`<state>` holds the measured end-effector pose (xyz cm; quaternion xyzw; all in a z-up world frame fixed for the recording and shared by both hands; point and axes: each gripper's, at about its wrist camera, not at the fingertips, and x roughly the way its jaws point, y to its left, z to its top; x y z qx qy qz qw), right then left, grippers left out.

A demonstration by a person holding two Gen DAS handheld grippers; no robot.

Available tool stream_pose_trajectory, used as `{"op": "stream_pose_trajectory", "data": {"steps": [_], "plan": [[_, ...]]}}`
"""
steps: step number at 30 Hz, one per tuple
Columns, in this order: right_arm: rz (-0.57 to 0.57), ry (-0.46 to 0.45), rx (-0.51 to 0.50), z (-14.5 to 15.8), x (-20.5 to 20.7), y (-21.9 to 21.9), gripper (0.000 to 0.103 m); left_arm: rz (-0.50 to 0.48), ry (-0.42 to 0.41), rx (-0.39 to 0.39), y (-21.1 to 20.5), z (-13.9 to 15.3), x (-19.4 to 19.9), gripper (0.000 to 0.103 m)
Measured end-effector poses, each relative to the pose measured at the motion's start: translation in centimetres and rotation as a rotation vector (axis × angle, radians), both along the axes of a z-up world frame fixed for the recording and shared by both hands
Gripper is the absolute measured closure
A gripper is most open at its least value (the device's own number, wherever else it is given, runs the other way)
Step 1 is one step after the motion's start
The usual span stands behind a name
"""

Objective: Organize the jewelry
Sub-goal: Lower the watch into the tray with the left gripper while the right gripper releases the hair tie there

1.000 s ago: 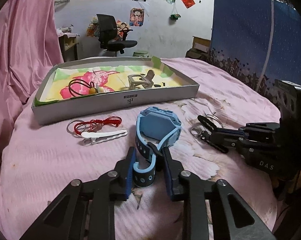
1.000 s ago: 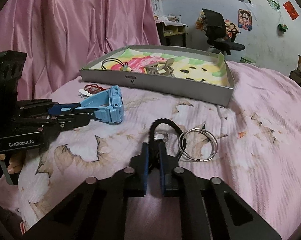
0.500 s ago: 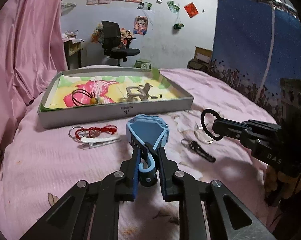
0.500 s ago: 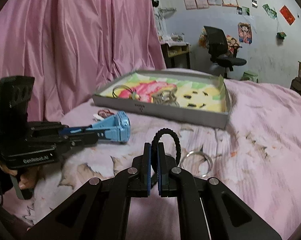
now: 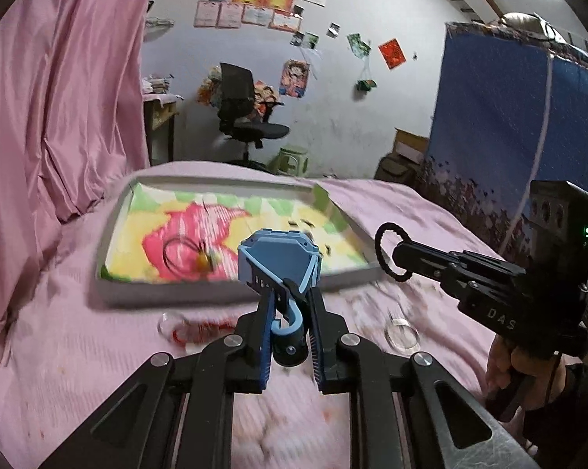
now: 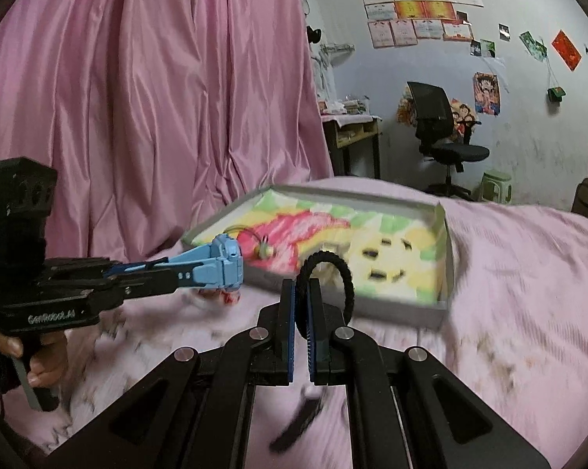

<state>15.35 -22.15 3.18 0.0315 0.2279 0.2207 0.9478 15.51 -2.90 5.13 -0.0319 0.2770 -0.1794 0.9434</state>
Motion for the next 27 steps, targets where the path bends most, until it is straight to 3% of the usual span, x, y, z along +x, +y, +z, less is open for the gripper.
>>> {"op": "stream_pose_trajectory", "data": {"steps": [7,14,22,27], "plan": [[-0.018,0.026,0.001,0.2,6.3,0.5,0.098,0.062,0.013,0.006,-0.3,-0.5,5.8,0.087],[-0.062,0.123,-0.019,-2.7,10.5,1.5,0.098,0.108,0.129,-0.003,0.0,-2.6,9.9,0.087],[-0.082,0.236,-0.010,-5.1,12.3,1.4,0.098,0.094,0.209,0.049,-1.0,-4.1,10.8,0.083],[-0.082,0.251,-0.014,-5.4,12.2,1.0,0.097,0.085,0.219,0.081,-1.5,-4.2,10.5,0.070]]}}
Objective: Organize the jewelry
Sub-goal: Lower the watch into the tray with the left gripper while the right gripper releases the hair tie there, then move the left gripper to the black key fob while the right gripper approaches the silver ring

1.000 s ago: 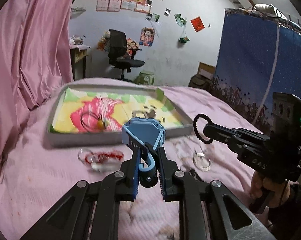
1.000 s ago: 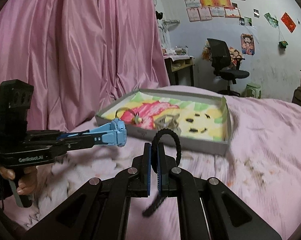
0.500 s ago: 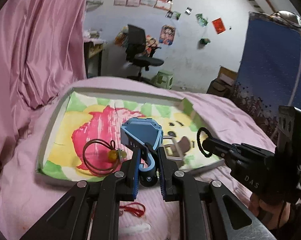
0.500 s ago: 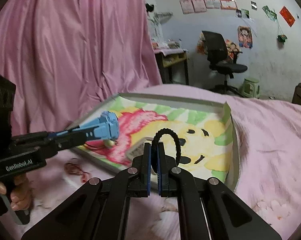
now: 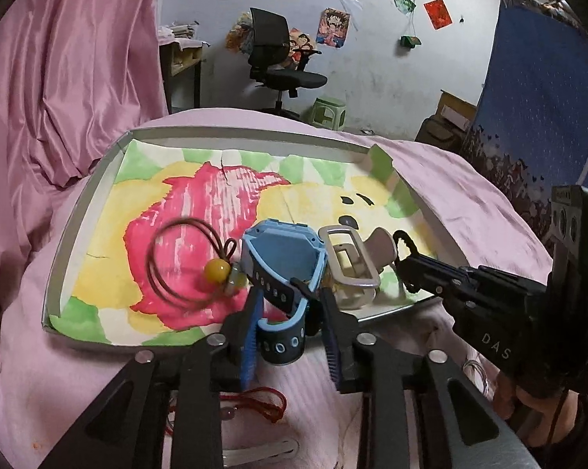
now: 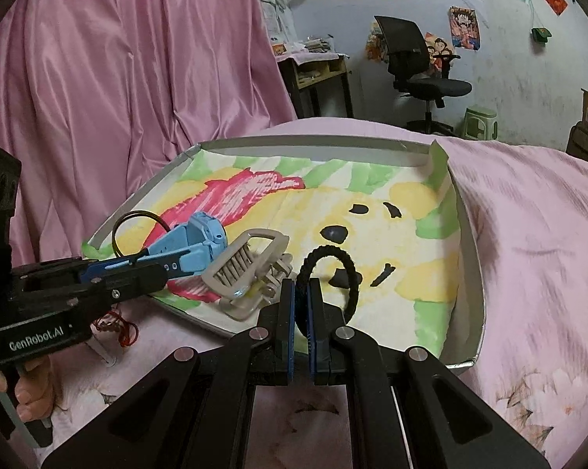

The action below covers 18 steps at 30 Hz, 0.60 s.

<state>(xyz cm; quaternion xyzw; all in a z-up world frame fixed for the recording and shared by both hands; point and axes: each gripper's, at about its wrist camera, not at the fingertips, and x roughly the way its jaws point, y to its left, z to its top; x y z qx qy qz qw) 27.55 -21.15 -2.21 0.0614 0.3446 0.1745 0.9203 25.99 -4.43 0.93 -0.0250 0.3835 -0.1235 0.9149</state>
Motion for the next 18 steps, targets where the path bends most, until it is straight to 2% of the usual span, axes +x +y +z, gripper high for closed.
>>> {"op": "stream_pose_trajectory", "data": {"steps": [4,6,8,12,16,18], "plan": [[-0.012,0.005,0.000,0.2,-0.4,-0.3,0.095,0.011,-0.026,0.001,0.2,0.4,-0.8,0.058],[-0.016,0.000,0.002,0.4,-0.9,-0.6,0.087,0.017,-0.048,-0.013,0.6,0.7,-1.3,0.055],[-0.019,-0.006,0.004,0.7,-1.1,-0.7,0.072,0.026,-0.072,-0.026,0.9,1.1,-1.9,0.054],[-0.031,-0.044,-0.007,1.5,-2.6,-1.1,0.069,0.037,-0.133,-0.037,1.4,1.9,-3.7,0.053],[-0.062,-0.097,-0.016,2.5,-4.5,-1.7,0.051,0.056,-0.190,-0.027,1.4,2.7,-5.5,0.044],[-0.078,-0.132,-0.011,3.1,-5.8,-2.2,0.047,0.066,-0.226,-0.034,1.5,3.1,-6.7,0.039]]}}
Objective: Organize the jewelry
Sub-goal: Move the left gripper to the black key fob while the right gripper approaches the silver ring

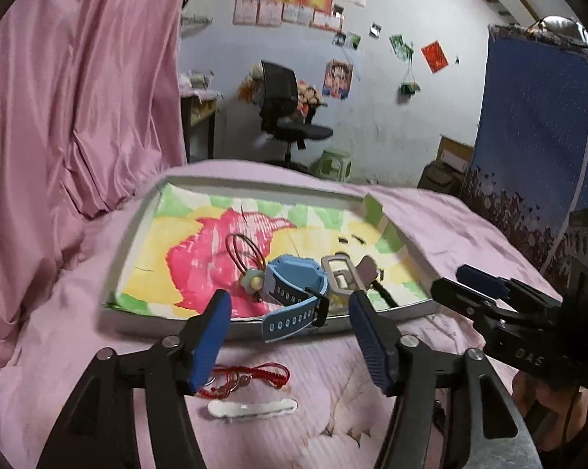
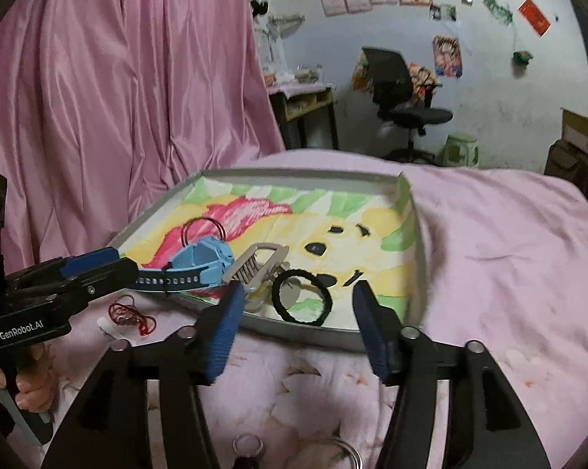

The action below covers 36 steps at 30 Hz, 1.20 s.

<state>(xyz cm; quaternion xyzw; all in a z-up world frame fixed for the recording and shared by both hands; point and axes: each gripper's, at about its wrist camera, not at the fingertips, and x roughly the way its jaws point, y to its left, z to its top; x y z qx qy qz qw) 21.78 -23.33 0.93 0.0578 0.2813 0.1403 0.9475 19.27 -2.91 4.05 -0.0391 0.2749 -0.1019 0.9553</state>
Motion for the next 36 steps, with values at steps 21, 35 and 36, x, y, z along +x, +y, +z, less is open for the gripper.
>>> {"op": "stream_pose_trajectory", "data": {"steps": [21,35,36], "plan": [[-0.063,-0.255,0.020,3.5,-11.3,-2.1,0.001,0.061,-0.201,-0.016,0.5,0.9,-10.4,0.005],[-0.070,-0.238,-0.055,2.3,-14.3,-2.5,0.001,0.038,-0.169,-0.006,-0.3,-1.1,-12.8,0.004],[-0.072,-0.226,-0.068,2.1,-14.2,-2.5,0.001,0.035,-0.160,-0.009,-0.4,-1.3,-12.8,0.004]]}}
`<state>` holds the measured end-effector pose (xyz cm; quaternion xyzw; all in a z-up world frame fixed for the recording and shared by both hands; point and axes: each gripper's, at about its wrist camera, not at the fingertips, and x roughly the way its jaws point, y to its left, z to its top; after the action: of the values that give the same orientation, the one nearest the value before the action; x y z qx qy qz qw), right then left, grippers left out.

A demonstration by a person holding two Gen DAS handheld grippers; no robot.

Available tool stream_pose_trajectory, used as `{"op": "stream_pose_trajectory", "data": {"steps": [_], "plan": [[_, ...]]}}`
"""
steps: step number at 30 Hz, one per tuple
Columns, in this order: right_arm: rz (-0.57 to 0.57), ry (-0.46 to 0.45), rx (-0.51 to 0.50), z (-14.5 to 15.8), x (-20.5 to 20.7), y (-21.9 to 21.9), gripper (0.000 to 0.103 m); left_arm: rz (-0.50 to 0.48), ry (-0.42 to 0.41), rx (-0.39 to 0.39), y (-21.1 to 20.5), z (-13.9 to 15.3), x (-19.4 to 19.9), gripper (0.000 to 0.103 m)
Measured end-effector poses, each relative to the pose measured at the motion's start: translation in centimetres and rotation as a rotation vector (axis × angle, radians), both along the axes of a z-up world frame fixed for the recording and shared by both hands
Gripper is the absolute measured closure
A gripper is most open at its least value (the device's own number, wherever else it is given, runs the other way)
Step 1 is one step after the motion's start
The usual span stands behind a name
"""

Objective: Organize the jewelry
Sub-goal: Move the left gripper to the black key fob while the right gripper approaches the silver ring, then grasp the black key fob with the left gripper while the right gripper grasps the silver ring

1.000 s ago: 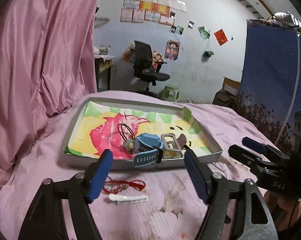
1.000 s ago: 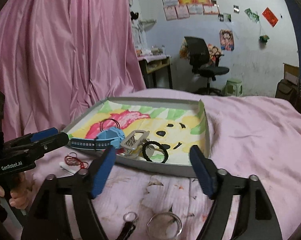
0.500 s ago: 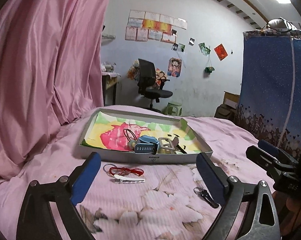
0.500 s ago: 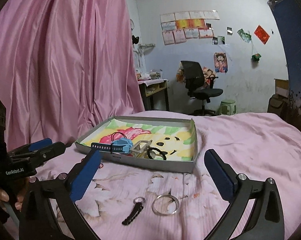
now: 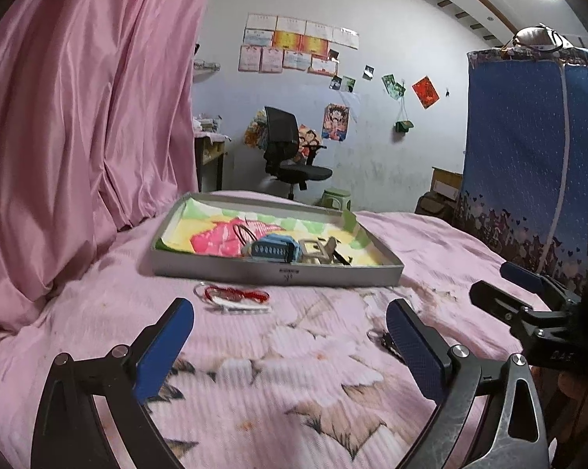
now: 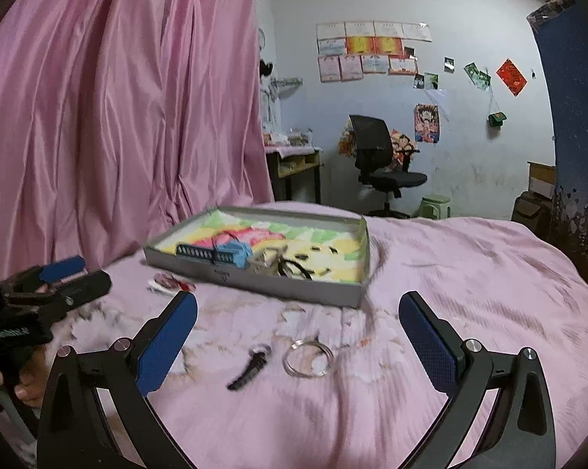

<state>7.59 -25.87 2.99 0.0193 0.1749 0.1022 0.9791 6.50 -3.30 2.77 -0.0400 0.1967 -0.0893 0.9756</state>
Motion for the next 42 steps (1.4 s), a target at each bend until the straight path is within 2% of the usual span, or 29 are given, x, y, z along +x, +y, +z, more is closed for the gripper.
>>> {"op": "stream_pose_trajectory", "data": {"steps": [10,12,14,15,17,19,23,26,32,42], "plan": [[-0.014,0.170,-0.004,-2.0,2.4,-1.7,0.002,-0.060,0.142,-0.022,-1.2,-1.1,1.9,0.004],[-0.012,0.205,0.008,-2.7,2.9,-2.1,0.008,-0.072,0.159,-0.017,-1.6,-1.2,2.1,0.004],[-0.006,0.230,0.014,-3.2,3.3,-2.3,0.024,-0.092,0.171,-0.010,-2.1,-1.3,2.4,0.005],[0.002,0.249,0.020,-3.5,3.6,-2.4,0.027,-0.100,0.177,-0.006,-2.3,-1.3,2.5,0.008],[0.017,0.273,0.037,-3.9,4.1,-2.6,0.040,-0.127,0.198,-0.009,-2.8,-1.4,2.9,0.013],[0.032,0.290,0.041,-4.2,4.5,-2.7,0.047,-0.151,0.224,-0.021,-3.3,-1.6,3.3,0.020],[0.074,0.327,0.029,-4.6,5.7,-2.3,0.060,-0.220,0.293,-0.056,-4.3,-2.3,4.2,0.040],[0.109,0.355,0.019,-4.8,6.9,-1.9,0.071,-0.258,0.339,-0.072,-5.1,-2.8,4.9,0.050],[0.160,0.415,-0.008,-5.6,8.5,-1.1,0.081,-0.302,0.420,-0.056,-6.9,-3.8,6.0,0.062],[0.167,0.513,-0.013,-7.3,9.3,-0.8,0.085,-0.332,0.564,-0.078,-8.8,-5.3,8.8,0.075]]}}
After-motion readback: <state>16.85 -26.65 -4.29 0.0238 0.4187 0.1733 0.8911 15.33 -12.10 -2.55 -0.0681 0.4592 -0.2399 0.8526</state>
